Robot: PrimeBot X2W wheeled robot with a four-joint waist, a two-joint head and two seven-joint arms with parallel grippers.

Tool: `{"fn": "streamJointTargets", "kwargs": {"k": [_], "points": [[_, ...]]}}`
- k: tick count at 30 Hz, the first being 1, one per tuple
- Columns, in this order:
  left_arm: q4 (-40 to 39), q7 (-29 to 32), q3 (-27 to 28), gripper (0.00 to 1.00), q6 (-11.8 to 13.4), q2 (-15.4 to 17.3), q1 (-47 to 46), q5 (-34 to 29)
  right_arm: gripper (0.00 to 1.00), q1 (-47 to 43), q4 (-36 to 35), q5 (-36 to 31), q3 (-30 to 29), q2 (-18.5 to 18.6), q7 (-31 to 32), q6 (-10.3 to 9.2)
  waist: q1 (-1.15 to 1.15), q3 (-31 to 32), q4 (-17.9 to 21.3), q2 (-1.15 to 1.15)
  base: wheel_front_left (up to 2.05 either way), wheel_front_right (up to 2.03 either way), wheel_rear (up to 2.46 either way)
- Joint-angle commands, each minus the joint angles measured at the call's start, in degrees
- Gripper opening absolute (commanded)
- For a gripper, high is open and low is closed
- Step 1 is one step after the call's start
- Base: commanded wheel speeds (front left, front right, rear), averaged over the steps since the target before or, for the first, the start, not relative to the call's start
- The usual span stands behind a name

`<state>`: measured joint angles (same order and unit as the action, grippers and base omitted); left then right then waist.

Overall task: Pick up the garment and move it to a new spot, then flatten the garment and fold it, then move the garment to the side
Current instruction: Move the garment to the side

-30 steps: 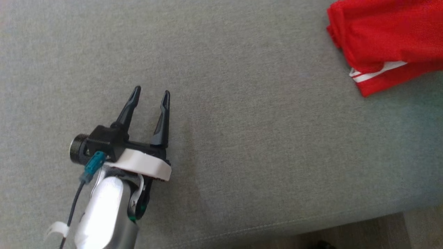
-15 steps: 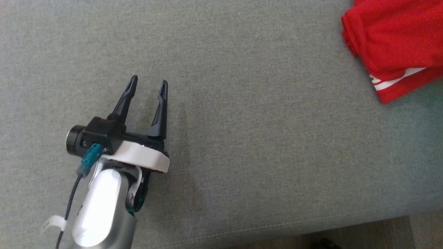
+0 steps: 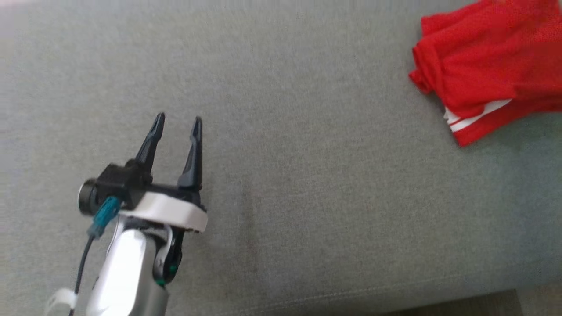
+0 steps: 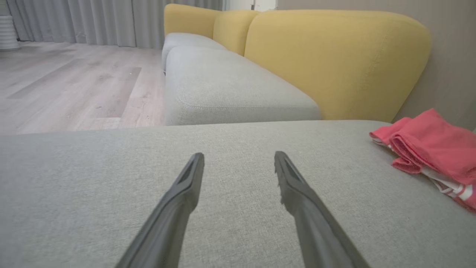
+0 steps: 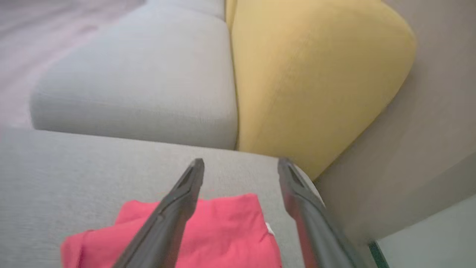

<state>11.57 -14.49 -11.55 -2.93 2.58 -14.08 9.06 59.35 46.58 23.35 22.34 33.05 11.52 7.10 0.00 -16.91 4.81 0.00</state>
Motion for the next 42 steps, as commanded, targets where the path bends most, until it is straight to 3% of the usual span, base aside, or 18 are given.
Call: {"fn": "streamJointTargets", "kwargs": {"k": [1, 8, 13, 20, 30, 42], "points": [[-2.12, -0.51, 2.73, 1.00, 0.42, 0.31, 0.16, 0.53, 1.00, -2.37, -2.74, 0.77, 0.03, 0.37, -1.32, 0.39, 0.00, 3.49, -0.72, 0.00, 0.00, 0.00, 0.00], [-4.74, -0.51, 6.66, 1.00, 1.01, 0.56, 4.00, 0.69, 1.00, -11.49, -14.79, 2.40, -2.93, -2.24, -5.62, 0.39, 0.00, 10.62, -1.83, 0.00, 0.00, 0.00, 0.00], [-6.44, -0.51, 10.02, 1.00, 3.26, 0.54, 6.32, 0.84, 1.00, -21.83, -25.45, 2.70, -5.50, -4.80, -5.56, 0.39, 0.00, 13.92, -2.95, 0.00, 0.00, 0.00, 0.00], [-6.50, -0.51, 11.12, 1.00, 4.29, 0.44, 8.82, 0.42, 1.00, -36.27, -36.15, -0.43, -10.82, -11.26, -8.66, 0.39, 0.00, 16.41, -3.87, 0.00, 0.00, 0.00, 0.00], [-2.64, -0.51, 11.48, 1.00, 3.76, 0.38, 9.58, 0.01, 1.00, -47.34, -34.50, -4.45, -13.49, -18.36, -18.05, 0.39, 0.00, 17.32, -4.61, 0.00, 0.00, 0.00, 0.00], [2.41, -0.51, 12.61, 1.00, 2.02, 0.34, 9.42, -1.55, 1.00, -48.30, -24.73, -7.22, -14.48, -23.64, -25.53, 0.39, 0.00, 17.13, -5.37, 0.00, 0.00, 0.00, 0.00]]}}
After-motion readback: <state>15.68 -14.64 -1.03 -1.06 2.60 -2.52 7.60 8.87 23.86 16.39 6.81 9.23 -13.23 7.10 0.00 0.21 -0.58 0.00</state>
